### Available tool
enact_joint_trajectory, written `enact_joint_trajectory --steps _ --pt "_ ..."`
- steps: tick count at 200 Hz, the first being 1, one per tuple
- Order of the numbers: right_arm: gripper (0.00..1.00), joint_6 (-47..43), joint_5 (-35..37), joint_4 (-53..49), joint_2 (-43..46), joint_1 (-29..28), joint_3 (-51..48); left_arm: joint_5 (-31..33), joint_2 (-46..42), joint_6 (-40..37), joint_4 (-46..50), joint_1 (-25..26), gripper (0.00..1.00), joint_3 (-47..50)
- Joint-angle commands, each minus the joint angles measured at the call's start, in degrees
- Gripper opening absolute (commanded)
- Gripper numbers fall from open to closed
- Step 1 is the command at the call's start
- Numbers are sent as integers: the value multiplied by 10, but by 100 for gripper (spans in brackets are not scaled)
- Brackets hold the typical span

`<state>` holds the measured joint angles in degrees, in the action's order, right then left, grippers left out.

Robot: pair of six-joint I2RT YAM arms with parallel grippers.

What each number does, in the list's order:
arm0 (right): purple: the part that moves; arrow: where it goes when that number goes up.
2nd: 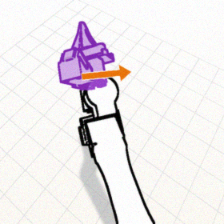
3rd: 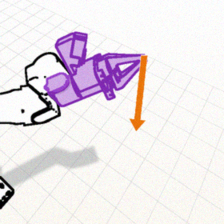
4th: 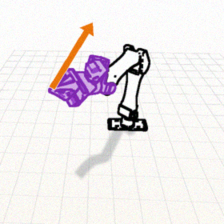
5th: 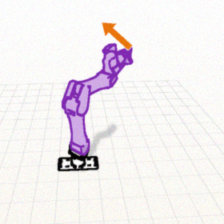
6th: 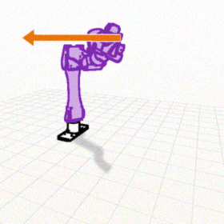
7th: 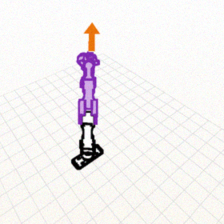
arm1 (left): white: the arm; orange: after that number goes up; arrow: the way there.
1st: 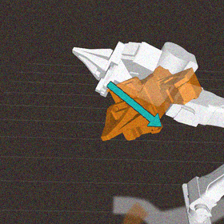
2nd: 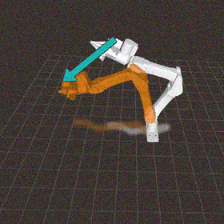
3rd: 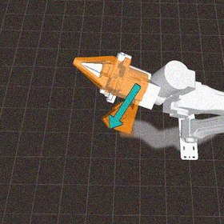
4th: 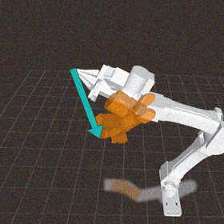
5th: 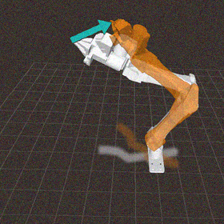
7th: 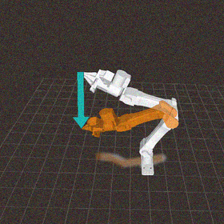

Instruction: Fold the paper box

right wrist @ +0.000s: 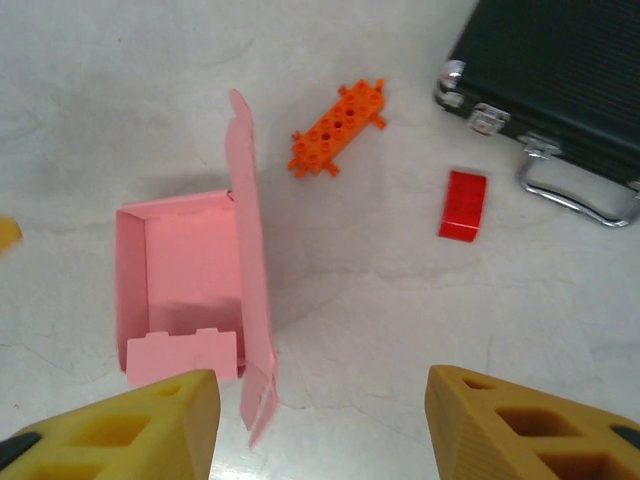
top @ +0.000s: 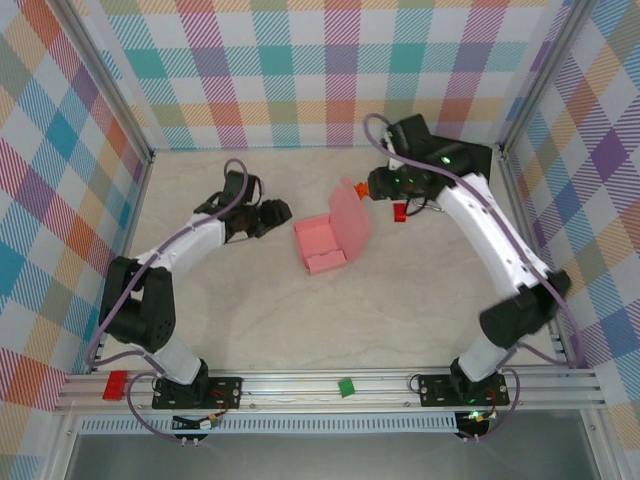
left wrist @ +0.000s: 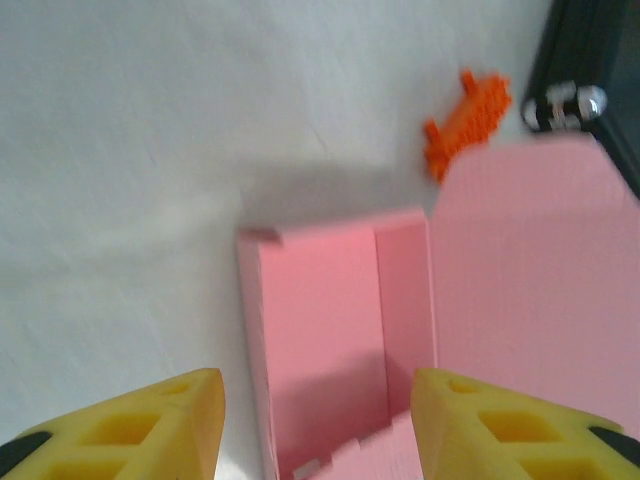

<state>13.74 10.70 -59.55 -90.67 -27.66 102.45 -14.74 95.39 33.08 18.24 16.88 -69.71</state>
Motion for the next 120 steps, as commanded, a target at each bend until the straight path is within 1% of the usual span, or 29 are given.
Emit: enact_joint_trajectory --steps 1,18,39,54,64,78,93,103,120 --pt "57 4 -17 66 60 2 -114 45 87 -64 48 -16 49 -79" --pt "57 2 -31 103 121 2 -208 52 156 -81 60 -20 42 -153" --pt "56 20 -73 147 182 2 -316 55 237 -92 84 -20 32 -242" --pt "56 43 -95 169 211 1 -368 35 285 -100 91 -20 24 -286" --pt "56 63 -111 183 226 0 -404 19 310 -102 96 -20 20 -308" --pt "55 86 -144 204 237 -1 -444 1 336 -104 105 -19 19 -331" --pt "54 108 -162 234 246 -10 -485 -24 355 -107 114 -18 19 -345" --pt "54 116 -162 256 252 -23 -510 -44 362 -110 122 -16 19 -351" --pt "54 131 -174 303 253 -38 -546 -57 369 -123 145 -8 19 -356"
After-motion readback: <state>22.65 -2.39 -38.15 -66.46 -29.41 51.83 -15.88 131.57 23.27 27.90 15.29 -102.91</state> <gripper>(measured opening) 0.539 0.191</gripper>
